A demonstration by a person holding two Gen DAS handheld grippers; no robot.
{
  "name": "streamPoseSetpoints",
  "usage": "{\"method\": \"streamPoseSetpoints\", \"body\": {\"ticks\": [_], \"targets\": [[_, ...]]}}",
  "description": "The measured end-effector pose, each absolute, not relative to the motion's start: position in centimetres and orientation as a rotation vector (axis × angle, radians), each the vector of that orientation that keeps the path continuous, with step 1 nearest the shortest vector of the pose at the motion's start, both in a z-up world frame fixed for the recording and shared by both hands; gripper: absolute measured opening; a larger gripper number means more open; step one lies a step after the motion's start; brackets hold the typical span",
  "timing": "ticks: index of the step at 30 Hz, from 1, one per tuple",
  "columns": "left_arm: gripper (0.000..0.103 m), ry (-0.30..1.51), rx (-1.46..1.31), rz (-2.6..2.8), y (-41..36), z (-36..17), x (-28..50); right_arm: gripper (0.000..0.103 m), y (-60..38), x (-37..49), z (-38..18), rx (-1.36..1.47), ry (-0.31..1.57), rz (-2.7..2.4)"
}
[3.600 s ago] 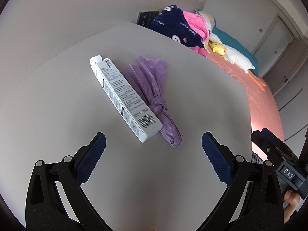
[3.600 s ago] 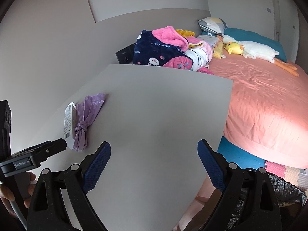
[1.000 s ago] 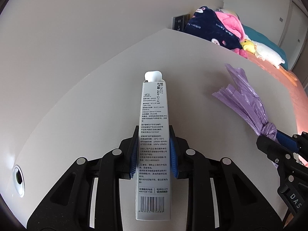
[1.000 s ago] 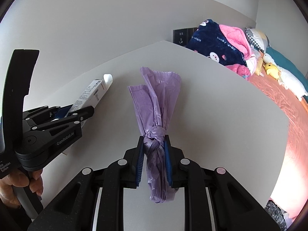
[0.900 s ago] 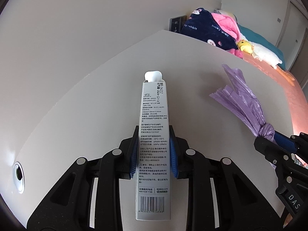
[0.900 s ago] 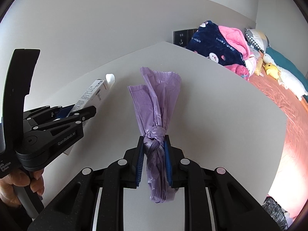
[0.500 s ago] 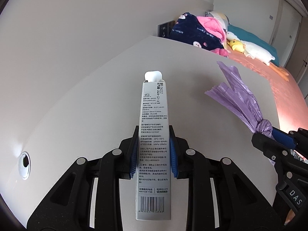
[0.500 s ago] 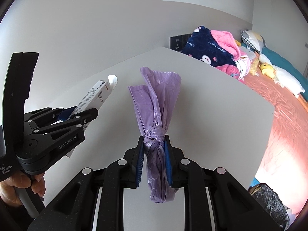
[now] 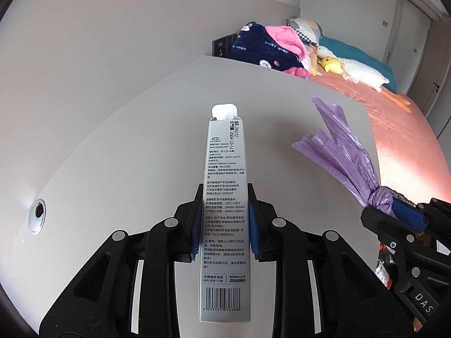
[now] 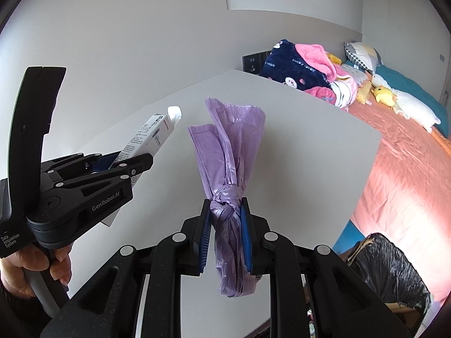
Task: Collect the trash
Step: 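Carry the white box and purple bag over the black trash bag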
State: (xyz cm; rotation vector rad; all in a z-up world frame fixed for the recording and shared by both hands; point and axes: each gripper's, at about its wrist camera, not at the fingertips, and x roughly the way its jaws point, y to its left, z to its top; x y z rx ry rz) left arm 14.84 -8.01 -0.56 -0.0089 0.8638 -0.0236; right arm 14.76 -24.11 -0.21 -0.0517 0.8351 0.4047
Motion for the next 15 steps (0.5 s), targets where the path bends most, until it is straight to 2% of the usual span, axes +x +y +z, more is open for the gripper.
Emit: {"method": "streamPoseSetpoints", "body": {"ticks": [15], "targets": [[0.027,0.852,0.008,-0.063,-10.5,-0.1,11.1,0.021,-26.8,9.7,0.2,-0.007,0.805,0.392]]}}
